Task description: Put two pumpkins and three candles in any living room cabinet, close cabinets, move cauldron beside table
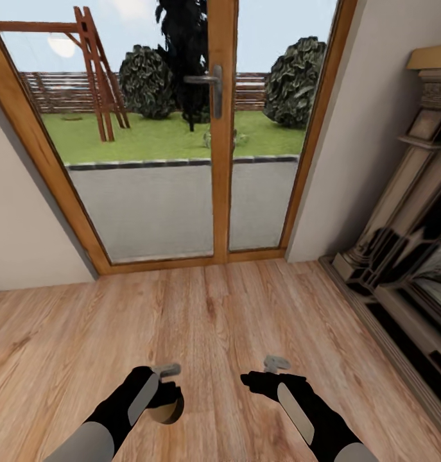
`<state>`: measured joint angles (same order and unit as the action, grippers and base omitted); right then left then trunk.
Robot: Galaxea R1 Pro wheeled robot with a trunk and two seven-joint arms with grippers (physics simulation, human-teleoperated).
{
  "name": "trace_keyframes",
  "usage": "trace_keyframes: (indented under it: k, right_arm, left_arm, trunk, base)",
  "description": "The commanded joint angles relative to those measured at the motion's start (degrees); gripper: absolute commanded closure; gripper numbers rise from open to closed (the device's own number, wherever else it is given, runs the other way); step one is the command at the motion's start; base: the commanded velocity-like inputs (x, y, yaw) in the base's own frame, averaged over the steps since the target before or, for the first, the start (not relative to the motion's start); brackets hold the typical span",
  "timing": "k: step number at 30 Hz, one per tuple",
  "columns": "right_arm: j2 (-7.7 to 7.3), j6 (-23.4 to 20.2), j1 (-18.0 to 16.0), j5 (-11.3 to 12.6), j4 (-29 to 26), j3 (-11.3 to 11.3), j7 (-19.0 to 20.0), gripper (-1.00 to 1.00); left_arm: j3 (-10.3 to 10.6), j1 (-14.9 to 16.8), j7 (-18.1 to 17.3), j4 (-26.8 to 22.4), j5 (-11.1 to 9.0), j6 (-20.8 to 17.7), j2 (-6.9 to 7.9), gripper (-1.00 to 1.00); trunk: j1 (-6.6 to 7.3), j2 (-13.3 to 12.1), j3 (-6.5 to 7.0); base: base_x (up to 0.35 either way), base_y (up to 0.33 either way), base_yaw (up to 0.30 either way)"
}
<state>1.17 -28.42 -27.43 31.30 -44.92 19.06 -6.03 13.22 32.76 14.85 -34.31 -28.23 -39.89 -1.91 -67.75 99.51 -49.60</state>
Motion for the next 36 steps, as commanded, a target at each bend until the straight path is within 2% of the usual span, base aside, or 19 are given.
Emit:
trace_keyframes:
  k: [1,15,36]
  right_arm:
    - [-0.03,-0.15,-0.04,0.60,-0.08,0.18,-0.57,-1.00]
    - [-0.03,-0.15,-0.08,0.64,-0.04,0.18,-0.61,-1.00]
    - [-0.03,-0.06,-0.08,0.69,0.80,0.18,-0.56,-1.00]
  left_arm:
    - [0.21,0.02,0.54,-0.10,-0.48,-0.62,-0.01,1.00]
    - [0.23,0.03,0.62,-0.15,-0.09,-1.75,0.20,1.00]
    - [0.23,0.03,0.57,-0.15,-0.16,-1.77,0.15,1.00]
  trunk:
    - [0.23,-0.39,0.05]
    - [3.31,-6.01,1.33]
    - [7.92,-14.43,3.25]
  base:
    - [0.000,0.000,-0.156]
    - [-0.015,0.000,-0.156]
    - [-0.275,0.013,-0.156]
